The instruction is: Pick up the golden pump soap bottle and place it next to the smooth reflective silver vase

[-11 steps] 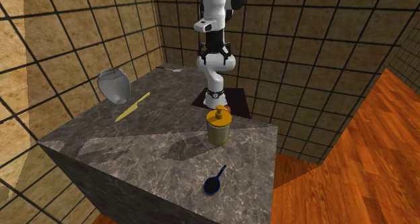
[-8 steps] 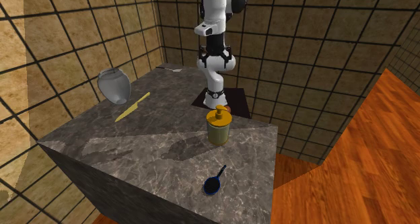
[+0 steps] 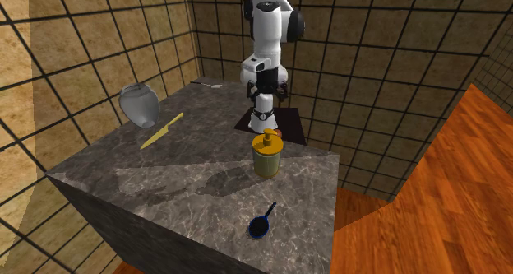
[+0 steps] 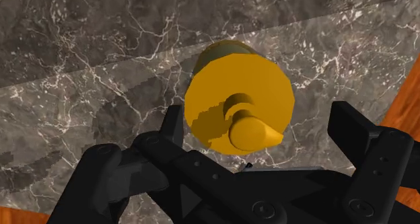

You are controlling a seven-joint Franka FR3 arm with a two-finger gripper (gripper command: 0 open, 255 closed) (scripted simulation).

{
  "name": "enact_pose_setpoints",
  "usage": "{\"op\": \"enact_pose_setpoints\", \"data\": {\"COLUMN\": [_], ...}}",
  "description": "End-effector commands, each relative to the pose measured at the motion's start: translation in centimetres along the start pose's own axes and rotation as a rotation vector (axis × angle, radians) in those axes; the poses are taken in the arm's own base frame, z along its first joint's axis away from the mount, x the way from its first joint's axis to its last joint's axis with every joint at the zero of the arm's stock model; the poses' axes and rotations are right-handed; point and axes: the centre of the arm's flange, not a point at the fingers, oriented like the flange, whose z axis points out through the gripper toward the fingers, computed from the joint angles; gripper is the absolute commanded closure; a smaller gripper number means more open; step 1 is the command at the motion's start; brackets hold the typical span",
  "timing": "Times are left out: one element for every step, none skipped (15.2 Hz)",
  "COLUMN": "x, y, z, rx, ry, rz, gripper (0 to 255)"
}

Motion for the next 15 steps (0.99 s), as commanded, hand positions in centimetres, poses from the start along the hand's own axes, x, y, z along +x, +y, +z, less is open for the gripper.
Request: {"op": "enact_pose_setpoints", "data": {"x": [2.0, 2.8, 3.7, 4.5, 5.4, 5.4, 5.4, 5.4, 5.5, 5.5, 5.5, 5.5, 5.5, 5.5, 5.5], "y": [-0.4, -0.7, -0.9, -1.2, -1.5, -1.5, -1.5, -1.5, -1.5, -1.5, -1.5, -1.5, -1.5, -1.5, -1.5], "z": [1.9, 2.8, 3.7, 4.6, 5.4, 5.5, 6.0, 6.5, 7.0, 7.6, 8.1, 8.6, 9.5, 9.5, 9.5], "rx": [0.002, 0.003, 0.003, 0.004, 0.005, 0.005, 0.005, 0.005, 0.005, 0.005, 0.005, 0.005, 0.005, 0.005, 0.005], "ry": [0.013, 0.017, 0.022, 0.027, 0.032, 0.032, 0.032, 0.032, 0.032, 0.032, 0.032, 0.032, 0.032, 0.032, 0.032], "rz": [-0.001, -0.001, -0.001, -0.002, -0.002, -0.002, -0.002, -0.002, -0.002, -0.002, -0.002, -0.002, -0.002, -0.002, -0.002], "gripper": [0, 0, 0, 0, 0, 0, 0, 0, 0, 0, 0, 0, 0, 0, 0]}}
